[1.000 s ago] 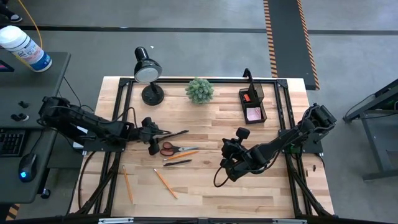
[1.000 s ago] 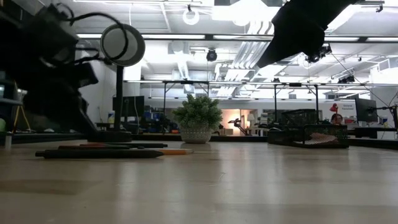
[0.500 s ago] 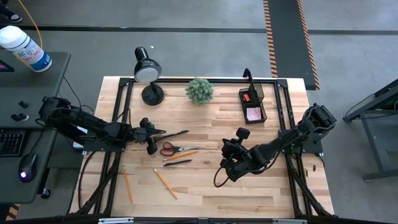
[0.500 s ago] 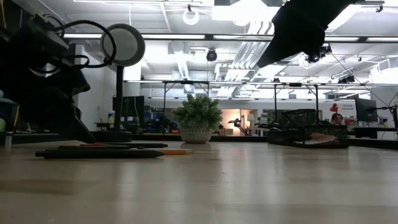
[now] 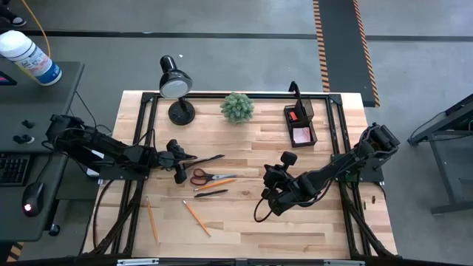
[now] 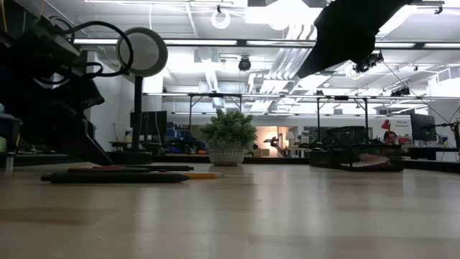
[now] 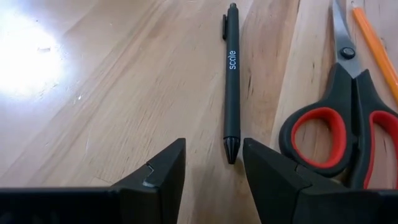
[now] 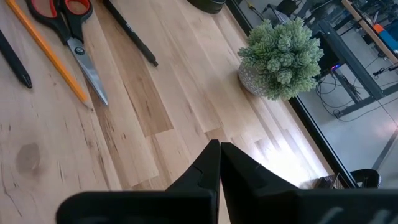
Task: Pick and place office supplies into organizer
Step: Put the top ballpen into the desk organizer
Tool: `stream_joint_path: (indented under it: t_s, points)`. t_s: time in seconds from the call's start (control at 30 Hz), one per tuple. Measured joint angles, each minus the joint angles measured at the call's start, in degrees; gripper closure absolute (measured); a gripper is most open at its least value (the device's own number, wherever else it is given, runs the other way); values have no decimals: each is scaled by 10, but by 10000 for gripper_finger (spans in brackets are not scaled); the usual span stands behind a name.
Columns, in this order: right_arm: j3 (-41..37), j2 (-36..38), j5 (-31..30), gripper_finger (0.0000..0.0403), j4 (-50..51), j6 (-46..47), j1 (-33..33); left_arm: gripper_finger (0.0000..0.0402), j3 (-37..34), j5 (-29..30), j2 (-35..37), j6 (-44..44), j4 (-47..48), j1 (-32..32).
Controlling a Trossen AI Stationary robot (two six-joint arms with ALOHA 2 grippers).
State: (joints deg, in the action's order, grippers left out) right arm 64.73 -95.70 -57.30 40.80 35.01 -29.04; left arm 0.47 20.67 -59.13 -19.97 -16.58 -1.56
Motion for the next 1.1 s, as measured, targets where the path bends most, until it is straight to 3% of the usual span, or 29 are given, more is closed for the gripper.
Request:
stream_joint_path:
  t_s: [0.43, 0.67, 0.9, 1.0, 1.1]
  points:
    - [0, 0, -8, 400, -2, -2, 0, 252, 11, -7, -18, 16, -11, 0]
    - [0, 0, -8, 402, -5, -5, 0, 252, 49, -12, -113, 19, -22, 0]
    - [0, 0, -8, 401, -5, -5, 0, 252, 54, -16, -191, 20, -116, 1]
    - [0, 0, -8, 401, -6, -5, 0, 269, 54, -16, -206, 20, -130, 1]
    - [0, 0, -8, 399, -6, -5, 0, 318, 55, -22, -210, 24, -137, 1]
